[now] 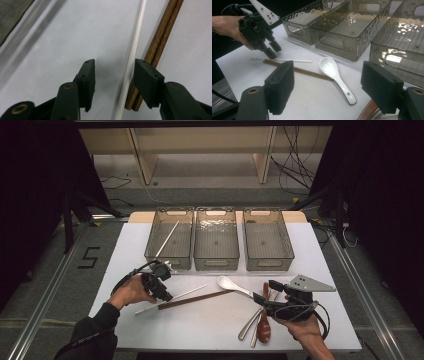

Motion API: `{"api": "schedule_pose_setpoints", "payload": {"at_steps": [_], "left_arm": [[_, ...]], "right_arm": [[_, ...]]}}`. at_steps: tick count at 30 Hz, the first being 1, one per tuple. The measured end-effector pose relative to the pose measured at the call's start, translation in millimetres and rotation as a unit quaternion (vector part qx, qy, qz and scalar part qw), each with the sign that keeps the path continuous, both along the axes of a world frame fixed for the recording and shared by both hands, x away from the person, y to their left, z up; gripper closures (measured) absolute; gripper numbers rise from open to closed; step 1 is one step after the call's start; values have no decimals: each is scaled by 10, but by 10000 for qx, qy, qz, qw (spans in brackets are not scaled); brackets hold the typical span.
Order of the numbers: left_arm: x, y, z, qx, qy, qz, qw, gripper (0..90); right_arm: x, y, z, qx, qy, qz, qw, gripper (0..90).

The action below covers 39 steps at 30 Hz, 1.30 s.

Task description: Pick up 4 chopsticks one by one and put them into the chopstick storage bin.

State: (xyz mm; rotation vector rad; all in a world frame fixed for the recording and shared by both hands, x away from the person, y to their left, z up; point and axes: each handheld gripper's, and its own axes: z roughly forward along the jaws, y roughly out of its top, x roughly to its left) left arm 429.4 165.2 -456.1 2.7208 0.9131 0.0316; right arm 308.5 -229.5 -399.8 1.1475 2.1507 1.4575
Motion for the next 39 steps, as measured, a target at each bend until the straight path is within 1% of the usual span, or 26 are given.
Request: {"api": "schedule_pose_setpoints", "payload": {"at_steps": [10,13,16,18,23,29,31,33,34,35,39], "left_arm": [[-3,-45,-39,23,102,-188,9998,642],[-3,-51,-51,96,95,-226,9997,673],[1,-49,-49,115,104,-193,9997,696],[3,-46,-50,146,104,-227,9996,712],[-4,-55,-51,250,121,-250,9993,773],[-7,-80,-46,383,116,-433,9983,798],[-19,-94,-46,419,82,-524,9977,809],[-32,-103,-44,461,41,-671,9967,823],[-37,-108,-46,450,49,-650,9969,836],[-33,-104,-39,501,45,-736,9960,837],[-47,-99,-44,417,-24,-749,9963,839]], "right_arm": [[1,1,-2,-7,7,0,10000,278],[3,2,-2,-13,-2,9,10000,278],[3,1,-2,-14,-8,5,10000,278],[2,1,-2,-11,3,-3,10000,278],[2,0,-2,-16,5,-1,10000,278],[5,2,-5,-39,19,-7,10000,281],[5,2,-5,-41,25,-8,10000,281],[5,0,-5,-46,22,-12,10000,281],[5,-1,-5,-45,23,-13,10000,281],[5,-1,-5,-42,23,-14,10000,281],[6,-1,-4,-39,18,-20,10000,282]]}}
